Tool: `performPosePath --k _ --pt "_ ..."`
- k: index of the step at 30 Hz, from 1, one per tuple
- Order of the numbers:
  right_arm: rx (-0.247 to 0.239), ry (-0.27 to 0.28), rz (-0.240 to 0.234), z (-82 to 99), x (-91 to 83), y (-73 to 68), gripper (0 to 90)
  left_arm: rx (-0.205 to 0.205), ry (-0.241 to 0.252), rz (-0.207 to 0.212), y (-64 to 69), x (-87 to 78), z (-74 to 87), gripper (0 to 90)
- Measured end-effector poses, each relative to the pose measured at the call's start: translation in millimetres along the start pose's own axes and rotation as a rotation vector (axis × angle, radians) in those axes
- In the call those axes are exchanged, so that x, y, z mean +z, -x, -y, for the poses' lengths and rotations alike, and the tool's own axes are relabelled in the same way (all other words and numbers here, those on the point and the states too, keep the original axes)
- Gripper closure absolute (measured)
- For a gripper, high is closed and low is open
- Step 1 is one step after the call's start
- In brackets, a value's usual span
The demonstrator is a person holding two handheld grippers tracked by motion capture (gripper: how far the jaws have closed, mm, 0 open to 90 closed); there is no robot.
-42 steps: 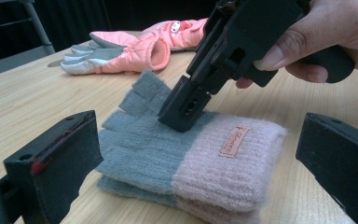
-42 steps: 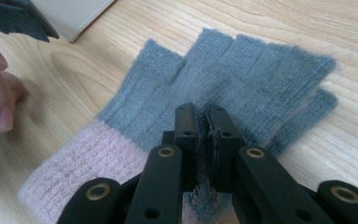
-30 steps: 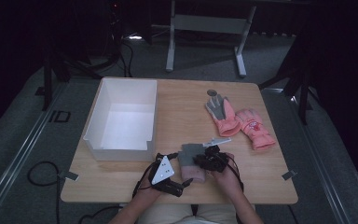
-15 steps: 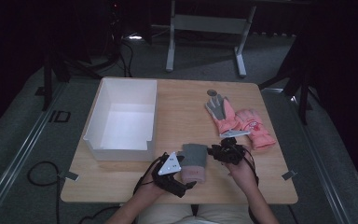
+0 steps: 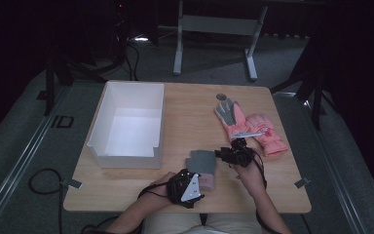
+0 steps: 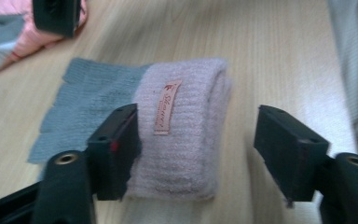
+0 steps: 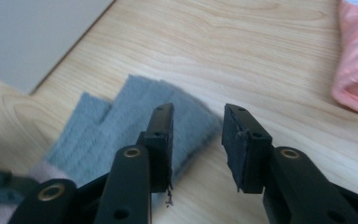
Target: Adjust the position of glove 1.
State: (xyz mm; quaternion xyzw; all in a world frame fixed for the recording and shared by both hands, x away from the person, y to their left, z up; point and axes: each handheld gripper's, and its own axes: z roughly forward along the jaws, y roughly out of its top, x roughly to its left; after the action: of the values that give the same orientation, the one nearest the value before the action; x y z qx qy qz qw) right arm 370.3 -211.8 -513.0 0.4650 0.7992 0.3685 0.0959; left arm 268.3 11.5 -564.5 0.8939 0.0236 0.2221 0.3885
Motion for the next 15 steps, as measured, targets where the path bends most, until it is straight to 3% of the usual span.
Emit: performPosePath --k 2,3,4,10,12,14,15 --pt "0.002 0.0 0.002 -1.7 3.2 -0.5 59.3 0.004 0.0 -0.007 -0.7 0.9 1.0 34.4" --pt "0.009 -0.005 0.002 -3.2 7.1 -0.3 57.5 -0.015 0.011 0.003 -3.5 2.9 3.5 34.4" --pt "0.029 -0.017 -0.003 -5.2 16.7 0.9 54.7 -0.017 0.01 0.008 -4.4 3.6 4.6 35.8" --pt "0.068 -0.061 0.007 -0.1 36.5 4.1 50.6 0.032 -0.013 -0.02 0.1 6.5 6.5 36.8" --pt "0.077 -0.076 0.012 2.2 40.8 4.8 48.7 0.025 -0.007 -0.026 -0.1 7.2 7.7 37.6" --pt "0.087 -0.086 0.014 3.8 43.2 4.8 48.1 0.043 -0.02 -0.053 -0.4 7.5 8.3 44.6" --pt "0.094 -0.09 0.01 4.4 44.0 4.8 47.9 0.029 -0.018 -0.045 -2.3 7.2 8.3 48.7"
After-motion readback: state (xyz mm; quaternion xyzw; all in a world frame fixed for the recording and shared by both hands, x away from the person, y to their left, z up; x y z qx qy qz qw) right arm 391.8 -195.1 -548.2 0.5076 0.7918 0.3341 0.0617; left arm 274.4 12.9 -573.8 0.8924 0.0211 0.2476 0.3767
